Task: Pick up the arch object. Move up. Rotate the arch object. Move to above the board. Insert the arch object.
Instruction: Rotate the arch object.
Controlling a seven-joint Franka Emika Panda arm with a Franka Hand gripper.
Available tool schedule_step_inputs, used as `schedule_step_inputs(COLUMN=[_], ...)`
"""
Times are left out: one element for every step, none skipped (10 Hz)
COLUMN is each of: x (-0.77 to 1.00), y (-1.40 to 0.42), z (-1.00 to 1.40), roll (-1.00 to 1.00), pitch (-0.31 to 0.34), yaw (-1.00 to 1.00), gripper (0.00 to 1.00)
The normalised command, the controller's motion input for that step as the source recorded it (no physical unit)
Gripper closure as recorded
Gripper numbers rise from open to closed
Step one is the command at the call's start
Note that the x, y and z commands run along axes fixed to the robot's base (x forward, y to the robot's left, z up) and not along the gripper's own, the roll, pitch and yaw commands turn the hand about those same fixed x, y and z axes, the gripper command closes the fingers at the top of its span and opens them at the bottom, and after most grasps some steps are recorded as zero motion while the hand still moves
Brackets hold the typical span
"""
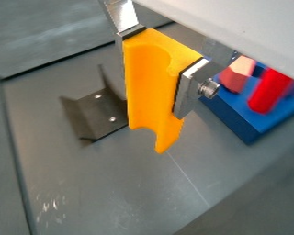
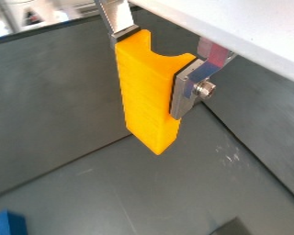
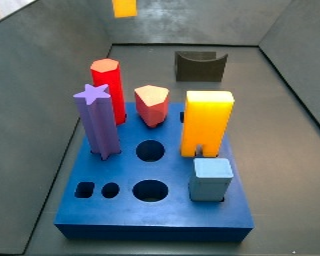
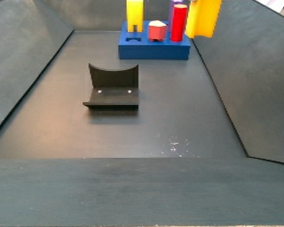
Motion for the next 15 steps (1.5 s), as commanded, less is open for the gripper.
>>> schedule_step_inputs(x=[0.01, 0.01, 0.02, 0.02, 0.0, 0.01, 0.02, 0.02, 0.02, 0.02, 0.02, 0.02, 0.03, 0.03, 0.03], y=[0.01, 0.01, 0.01, 0.01, 0.0, 0.0, 0.0, 0.0, 0.01, 0.01, 0.01, 0.01, 0.01, 0.02, 0.02], z=[0.01, 0.01, 0.02, 0.02, -1.0, -1.0, -1.0, -1.0, -1.0, -1.0, -1.0, -1.0, -1.0, -1.0, -1.0], roll=[-0.05, -0.05, -0.05, -0.05, -0.05, -0.05, -0.04, -0.05, -0.05, -0.05, -0.05, -0.06, -0.06, -0.07, -0.07], pitch=[0.129, 0.125, 0.121, 0.118, 0.115, 0.096, 0.049, 0.006, -0.023, -0.037, -0.04, -0.035, -0.034, -0.034, -0.038], yaw=[-0.91, -0.57, -0.38, -0.26, -0.16, -0.12, -0.09, -0.08, -0.07, -0.06, -0.06, -0.05, -0.05, -0.05, -0.05], gripper=[1.0, 1.0, 1.0, 1.0, 1.0, 1.0, 1.0, 1.0, 1.0, 1.0, 1.0, 1.0, 1.0, 1.0, 1.0])
